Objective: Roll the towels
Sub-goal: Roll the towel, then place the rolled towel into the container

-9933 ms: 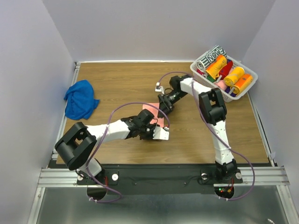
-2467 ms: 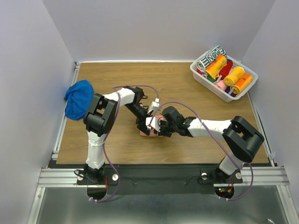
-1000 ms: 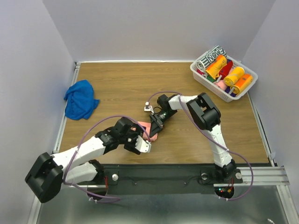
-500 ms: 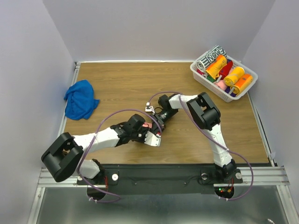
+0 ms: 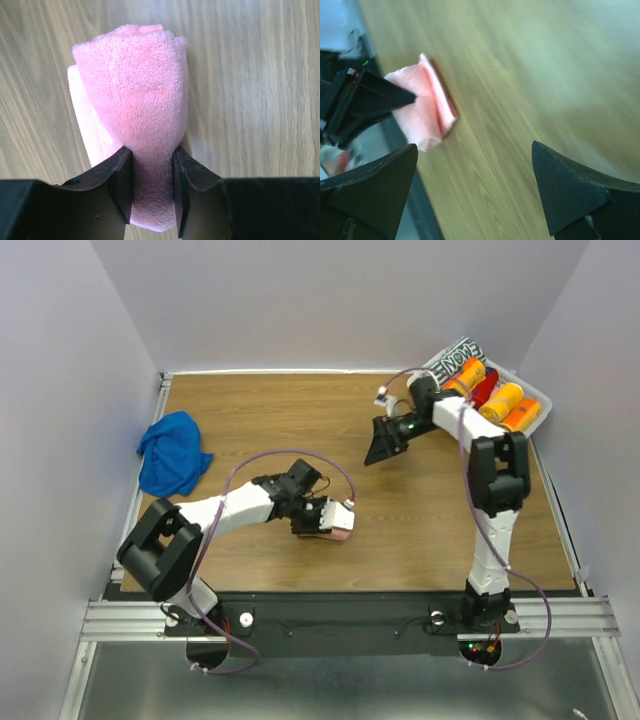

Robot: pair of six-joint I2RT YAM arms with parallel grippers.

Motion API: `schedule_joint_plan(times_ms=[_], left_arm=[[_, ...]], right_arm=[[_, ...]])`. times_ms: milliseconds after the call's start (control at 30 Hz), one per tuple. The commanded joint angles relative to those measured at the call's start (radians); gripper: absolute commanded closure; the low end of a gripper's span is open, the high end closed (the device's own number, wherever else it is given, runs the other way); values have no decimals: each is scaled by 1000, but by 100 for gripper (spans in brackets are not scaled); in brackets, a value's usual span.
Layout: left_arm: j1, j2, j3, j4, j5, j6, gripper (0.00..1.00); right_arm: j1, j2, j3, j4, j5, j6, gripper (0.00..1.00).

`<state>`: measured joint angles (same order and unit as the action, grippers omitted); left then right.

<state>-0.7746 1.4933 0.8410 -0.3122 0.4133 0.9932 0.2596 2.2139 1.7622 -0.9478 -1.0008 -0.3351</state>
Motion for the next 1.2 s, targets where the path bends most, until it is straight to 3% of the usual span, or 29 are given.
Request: schedule_joint_plan(times_ms=[0, 233, 300, 467, 667, 833, 933, 1167], left_arm=[[81, 120, 113, -221, 211, -67, 63], [219, 427, 363, -432, 329, -31, 61], [245, 479, 408, -476, 358, -25, 61], [314, 660, 570, -609, 404, 36, 60], [359, 774, 697, -683, 418, 61, 59], [376, 818, 760, -705, 410, 62, 59], [379, 828, 782, -714, 412, 64, 58], [391, 867, 826, -755, 421, 93, 55]], right_arm=[[-36, -291, -128, 102, 157, -58, 0], [-22, -676, -439, 244, 238, -181, 0], [12, -732, -490, 270, 338, -214, 0], [249, -927, -737, 476, 614, -271, 0], [440, -890, -802, 609, 778, -278, 0], [616, -764, -817, 783, 944, -309, 0], [679, -700, -822, 882, 985, -335, 0], [705, -605, -854, 939, 958, -401, 0]])
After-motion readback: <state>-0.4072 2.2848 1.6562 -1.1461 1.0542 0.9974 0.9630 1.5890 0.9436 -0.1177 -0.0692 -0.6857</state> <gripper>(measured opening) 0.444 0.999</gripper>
